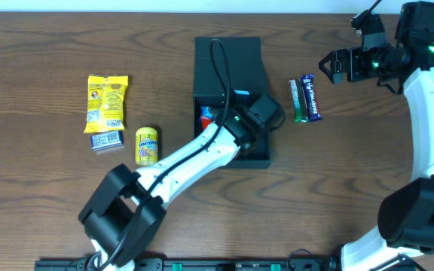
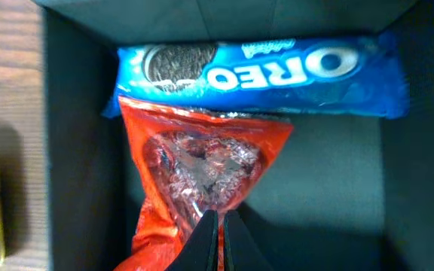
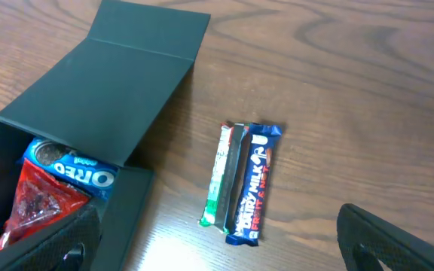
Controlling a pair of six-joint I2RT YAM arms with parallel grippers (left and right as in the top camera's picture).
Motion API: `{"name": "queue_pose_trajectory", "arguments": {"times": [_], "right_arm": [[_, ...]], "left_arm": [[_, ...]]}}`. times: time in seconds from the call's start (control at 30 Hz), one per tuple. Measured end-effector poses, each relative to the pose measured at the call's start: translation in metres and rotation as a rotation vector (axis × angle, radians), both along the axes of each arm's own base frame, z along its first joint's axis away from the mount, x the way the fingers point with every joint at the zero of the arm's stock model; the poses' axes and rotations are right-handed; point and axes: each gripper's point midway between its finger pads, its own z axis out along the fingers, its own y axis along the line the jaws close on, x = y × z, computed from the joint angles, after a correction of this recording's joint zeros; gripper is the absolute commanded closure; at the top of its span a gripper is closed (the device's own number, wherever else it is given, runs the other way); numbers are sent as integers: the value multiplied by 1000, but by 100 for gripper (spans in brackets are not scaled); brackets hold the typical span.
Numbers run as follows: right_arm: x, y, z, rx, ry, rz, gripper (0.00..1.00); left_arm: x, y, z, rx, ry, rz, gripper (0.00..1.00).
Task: Pack container
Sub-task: 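Lower and release the red bag beside the Oreo pack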
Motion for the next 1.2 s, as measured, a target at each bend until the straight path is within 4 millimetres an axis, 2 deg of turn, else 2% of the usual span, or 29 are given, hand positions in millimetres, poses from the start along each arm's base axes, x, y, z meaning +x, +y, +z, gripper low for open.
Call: {"name": "queue_pose_trajectory", "arguments": {"times": [0.23, 0.5, 0.7, 0.87, 0.97, 1.1, 1.13, 1.2], "right_arm": [[0, 0, 0, 0, 0, 0, 1], [0, 0, 0, 0, 0, 0, 1], [0, 0, 0, 0, 0, 0, 1], [0, 0, 0, 0, -1, 0, 1], [0, 0, 0, 0, 0, 0, 1], [0, 0, 0, 0, 0, 0, 1], [0, 0, 0, 0, 0, 0, 1], [0, 0, 0, 0, -1, 0, 1]], "left_arm": [[7, 6, -50, 11, 104, 24, 94], [9, 6, -61, 7, 138, 24, 95], [10, 7, -60, -6, 156, 15, 94], [13, 16, -45, -20, 152, 21, 94], [17, 22, -15, -58, 104, 33, 94], [15, 28, 36, -118, 24, 30, 93], [12, 30, 44, -119, 20, 22, 94], [5, 32, 44, -106, 47, 1, 94]]}}
